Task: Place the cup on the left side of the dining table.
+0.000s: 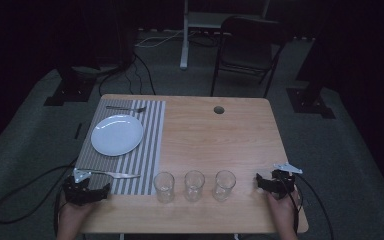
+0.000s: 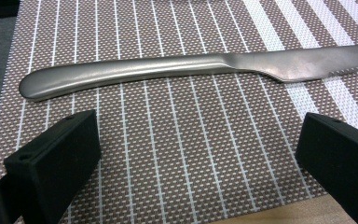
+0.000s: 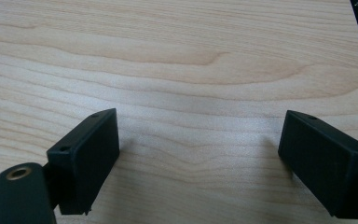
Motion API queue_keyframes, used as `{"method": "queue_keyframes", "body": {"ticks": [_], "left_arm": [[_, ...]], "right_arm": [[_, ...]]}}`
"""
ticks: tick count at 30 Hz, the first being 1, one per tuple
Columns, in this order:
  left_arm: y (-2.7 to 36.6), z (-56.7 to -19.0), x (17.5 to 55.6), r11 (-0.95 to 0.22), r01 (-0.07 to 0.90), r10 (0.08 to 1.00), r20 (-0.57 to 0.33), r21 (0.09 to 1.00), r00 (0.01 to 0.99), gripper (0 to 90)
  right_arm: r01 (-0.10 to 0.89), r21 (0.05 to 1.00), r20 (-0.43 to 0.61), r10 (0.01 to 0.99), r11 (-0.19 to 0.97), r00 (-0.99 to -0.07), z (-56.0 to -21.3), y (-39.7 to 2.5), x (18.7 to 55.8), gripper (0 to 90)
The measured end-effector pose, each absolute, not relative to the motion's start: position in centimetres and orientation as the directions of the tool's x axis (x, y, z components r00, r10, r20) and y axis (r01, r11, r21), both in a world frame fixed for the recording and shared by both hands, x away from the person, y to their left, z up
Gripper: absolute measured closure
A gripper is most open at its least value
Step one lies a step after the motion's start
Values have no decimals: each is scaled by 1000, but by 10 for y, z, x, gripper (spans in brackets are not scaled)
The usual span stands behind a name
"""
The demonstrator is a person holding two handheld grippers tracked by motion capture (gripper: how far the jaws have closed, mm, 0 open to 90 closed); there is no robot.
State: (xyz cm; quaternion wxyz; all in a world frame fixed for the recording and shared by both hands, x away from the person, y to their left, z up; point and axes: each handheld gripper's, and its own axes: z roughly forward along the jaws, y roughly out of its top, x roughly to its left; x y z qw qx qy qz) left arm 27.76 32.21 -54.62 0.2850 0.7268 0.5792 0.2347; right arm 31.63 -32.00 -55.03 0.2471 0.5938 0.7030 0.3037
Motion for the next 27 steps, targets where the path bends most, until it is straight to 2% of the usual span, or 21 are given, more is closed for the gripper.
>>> {"method": "queue_keyframes", "body": {"ticks": [27], "left_arm": [[327, -544, 277, -196, 706, 965, 4, 681, 263, 10]], "right_arm": [[685, 721, 14, 985, 109, -171, -550, -320, 316, 121]]}}
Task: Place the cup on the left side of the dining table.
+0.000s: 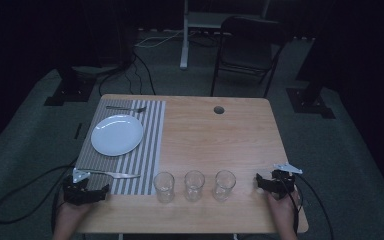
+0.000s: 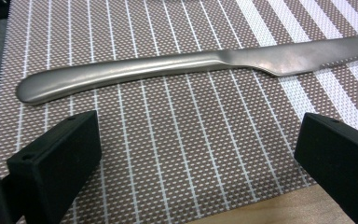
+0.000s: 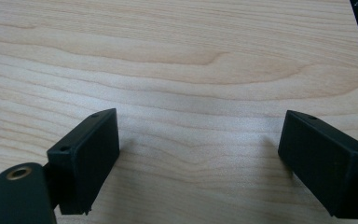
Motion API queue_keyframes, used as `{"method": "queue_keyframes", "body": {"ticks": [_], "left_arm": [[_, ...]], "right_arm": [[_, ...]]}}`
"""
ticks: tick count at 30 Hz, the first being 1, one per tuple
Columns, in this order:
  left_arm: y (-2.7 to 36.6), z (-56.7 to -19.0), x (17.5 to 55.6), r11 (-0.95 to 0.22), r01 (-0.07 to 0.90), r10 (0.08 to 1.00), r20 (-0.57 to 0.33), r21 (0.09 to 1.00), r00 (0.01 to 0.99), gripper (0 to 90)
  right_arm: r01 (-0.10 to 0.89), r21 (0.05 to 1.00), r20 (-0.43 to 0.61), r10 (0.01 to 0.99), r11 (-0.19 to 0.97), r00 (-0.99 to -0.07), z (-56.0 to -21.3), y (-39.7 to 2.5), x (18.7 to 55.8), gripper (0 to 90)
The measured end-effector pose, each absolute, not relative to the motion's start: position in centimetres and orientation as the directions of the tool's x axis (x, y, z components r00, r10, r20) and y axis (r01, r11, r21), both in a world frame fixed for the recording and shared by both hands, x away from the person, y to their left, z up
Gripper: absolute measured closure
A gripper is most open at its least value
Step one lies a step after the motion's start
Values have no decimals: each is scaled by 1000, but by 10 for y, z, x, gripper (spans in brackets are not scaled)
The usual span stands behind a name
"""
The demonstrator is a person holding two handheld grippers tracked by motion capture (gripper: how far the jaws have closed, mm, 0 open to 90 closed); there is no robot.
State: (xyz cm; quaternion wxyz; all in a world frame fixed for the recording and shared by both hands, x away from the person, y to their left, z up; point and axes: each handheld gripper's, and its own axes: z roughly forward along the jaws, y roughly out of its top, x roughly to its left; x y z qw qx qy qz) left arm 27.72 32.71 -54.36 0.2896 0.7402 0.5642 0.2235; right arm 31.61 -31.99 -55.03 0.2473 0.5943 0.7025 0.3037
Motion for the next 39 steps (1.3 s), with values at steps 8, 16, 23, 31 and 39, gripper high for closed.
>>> {"method": "queue_keyframes", "body": {"ticks": [8, 16, 23, 31, 39], "left_arm": [[326, -543, 274, -209, 703, 959, 2, 680, 282, 9], [326, -539, 271, -210, 695, 953, -17, 688, 304, 10], [319, -535, 270, -227, 685, 940, -27, 693, 340, 10], [309, -532, 270, -237, 670, 929, -38, 703, 369, 10], [300, -526, 271, -250, 654, 912, -52, 714, 406, 11]], "right_arm": [[685, 721, 14, 985, 109, -172, -550, -320, 316, 120], [685, 721, 14, 985, 109, -172, -550, -320, 316, 120], [685, 721, 13, 985, 109, -171, -550, -320, 316, 120], [685, 721, 13, 985, 109, -171, -550, -320, 316, 120], [684, 721, 13, 985, 109, -172, -550, -320, 316, 121]]}}
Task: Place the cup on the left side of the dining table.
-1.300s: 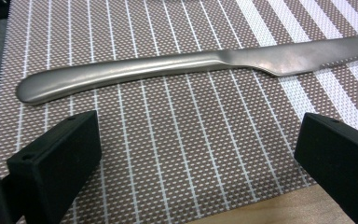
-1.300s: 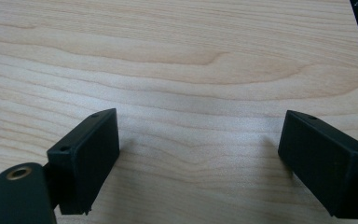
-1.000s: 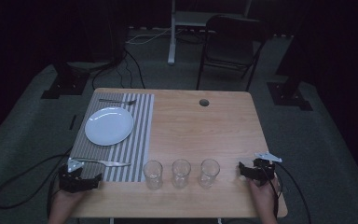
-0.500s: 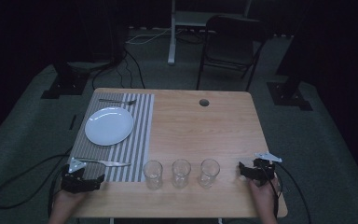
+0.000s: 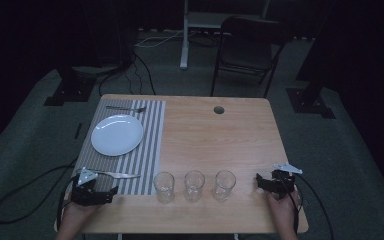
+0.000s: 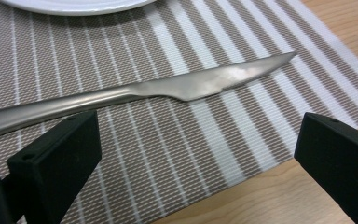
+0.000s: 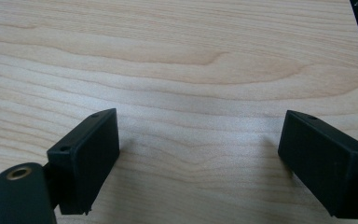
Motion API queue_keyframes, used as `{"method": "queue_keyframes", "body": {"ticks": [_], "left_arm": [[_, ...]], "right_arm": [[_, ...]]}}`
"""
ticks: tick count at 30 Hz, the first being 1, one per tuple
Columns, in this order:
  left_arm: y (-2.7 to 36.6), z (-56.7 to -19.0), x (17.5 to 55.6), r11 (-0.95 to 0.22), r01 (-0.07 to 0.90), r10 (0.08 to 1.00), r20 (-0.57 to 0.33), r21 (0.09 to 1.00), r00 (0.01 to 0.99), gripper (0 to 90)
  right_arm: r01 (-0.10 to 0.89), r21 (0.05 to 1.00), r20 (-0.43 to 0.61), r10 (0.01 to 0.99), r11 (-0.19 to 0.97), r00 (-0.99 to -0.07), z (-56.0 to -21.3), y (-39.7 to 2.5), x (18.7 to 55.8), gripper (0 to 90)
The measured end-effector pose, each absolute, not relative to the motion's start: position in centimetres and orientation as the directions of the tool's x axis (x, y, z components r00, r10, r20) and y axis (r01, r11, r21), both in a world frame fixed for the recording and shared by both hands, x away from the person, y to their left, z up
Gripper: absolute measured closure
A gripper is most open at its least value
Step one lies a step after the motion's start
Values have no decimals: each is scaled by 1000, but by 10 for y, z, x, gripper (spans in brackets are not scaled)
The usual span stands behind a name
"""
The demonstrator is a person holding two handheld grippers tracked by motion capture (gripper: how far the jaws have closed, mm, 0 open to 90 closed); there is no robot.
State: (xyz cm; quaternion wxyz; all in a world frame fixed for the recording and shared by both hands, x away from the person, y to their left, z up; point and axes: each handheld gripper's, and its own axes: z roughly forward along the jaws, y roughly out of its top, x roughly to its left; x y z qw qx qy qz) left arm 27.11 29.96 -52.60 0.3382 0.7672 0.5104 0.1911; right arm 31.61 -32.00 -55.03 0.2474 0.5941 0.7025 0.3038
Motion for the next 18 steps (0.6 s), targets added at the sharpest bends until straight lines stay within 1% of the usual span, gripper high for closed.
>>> {"method": "queue_keyframes", "body": {"ticks": [1, 5, 11, 14, 18], "left_arm": [[298, -525, 271, -252, 649, 912, -48, 718, 408, 11], [291, -523, 272, -243, 649, 898, -85, 721, 431, 11], [280, -516, 271, -265, 621, 871, -93, 738, 482, 11], [275, -514, 270, -277, 609, 857, -95, 744, 506, 11], [266, -509, 268, -306, 590, 844, -73, 747, 531, 11]], "right_arm": [[685, 721, 14, 985, 109, -172, -550, -320, 316, 121], [685, 721, 14, 985, 109, -171, -550, -320, 316, 120], [685, 721, 14, 985, 109, -171, -550, -320, 316, 121], [685, 721, 14, 985, 109, -171, -550, -320, 316, 121], [685, 721, 14, 985, 109, -171, -550, -320, 316, 120]]}}
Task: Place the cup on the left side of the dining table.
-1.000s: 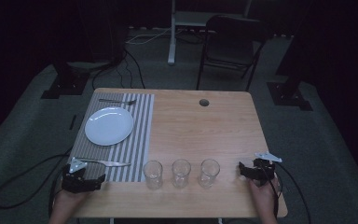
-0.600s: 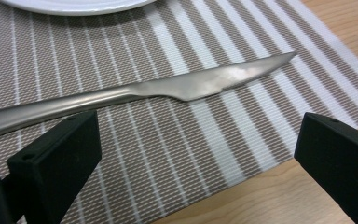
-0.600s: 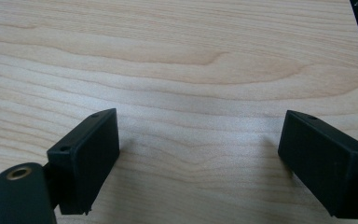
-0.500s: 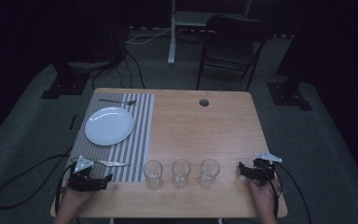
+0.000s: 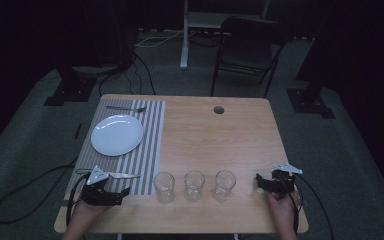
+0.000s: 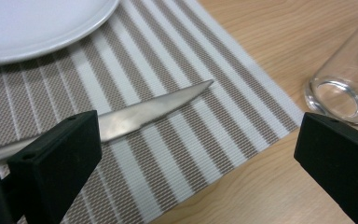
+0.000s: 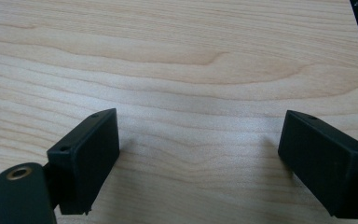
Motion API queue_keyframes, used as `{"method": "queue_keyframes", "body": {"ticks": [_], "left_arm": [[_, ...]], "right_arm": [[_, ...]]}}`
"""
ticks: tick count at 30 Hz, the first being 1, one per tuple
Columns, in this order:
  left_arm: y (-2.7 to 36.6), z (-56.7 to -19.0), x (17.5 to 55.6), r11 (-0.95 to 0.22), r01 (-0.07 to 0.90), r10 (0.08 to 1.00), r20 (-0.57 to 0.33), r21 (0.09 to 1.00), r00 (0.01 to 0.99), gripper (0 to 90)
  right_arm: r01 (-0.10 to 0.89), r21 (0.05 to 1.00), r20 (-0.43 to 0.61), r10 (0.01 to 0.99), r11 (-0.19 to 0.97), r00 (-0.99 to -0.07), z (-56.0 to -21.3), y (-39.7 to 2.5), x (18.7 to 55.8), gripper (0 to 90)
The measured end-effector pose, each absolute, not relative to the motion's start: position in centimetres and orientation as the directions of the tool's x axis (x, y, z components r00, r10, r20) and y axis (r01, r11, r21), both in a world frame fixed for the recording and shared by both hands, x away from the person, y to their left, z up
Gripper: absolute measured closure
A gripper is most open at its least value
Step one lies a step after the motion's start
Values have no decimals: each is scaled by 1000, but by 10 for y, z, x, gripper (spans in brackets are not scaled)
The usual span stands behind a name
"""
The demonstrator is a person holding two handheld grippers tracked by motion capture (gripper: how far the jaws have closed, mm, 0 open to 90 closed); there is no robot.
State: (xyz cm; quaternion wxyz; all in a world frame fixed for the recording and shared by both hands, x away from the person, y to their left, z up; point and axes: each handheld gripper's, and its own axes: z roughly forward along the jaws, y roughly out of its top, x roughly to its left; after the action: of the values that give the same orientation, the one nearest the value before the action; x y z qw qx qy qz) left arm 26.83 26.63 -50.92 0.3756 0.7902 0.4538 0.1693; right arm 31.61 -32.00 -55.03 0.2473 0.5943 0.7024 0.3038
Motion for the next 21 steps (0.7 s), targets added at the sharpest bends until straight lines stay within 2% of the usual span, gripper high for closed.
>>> {"method": "queue_keyframes", "body": {"ticks": [5, 14, 21], "left_arm": [[257, -506, 266, -333, 566, 827, -55, 754, 560, 11], [245, -493, 264, -339, 535, 781, -85, 774, 619, 11], [231, -478, 263, -370, 491, 752, -56, 789, 657, 11]], "right_arm": [[685, 721, 14, 985, 109, -171, -550, -320, 316, 121], [684, 721, 14, 985, 109, -172, -550, -320, 316, 121], [684, 721, 14, 985, 109, -172, -550, -320, 316, 121]]}}
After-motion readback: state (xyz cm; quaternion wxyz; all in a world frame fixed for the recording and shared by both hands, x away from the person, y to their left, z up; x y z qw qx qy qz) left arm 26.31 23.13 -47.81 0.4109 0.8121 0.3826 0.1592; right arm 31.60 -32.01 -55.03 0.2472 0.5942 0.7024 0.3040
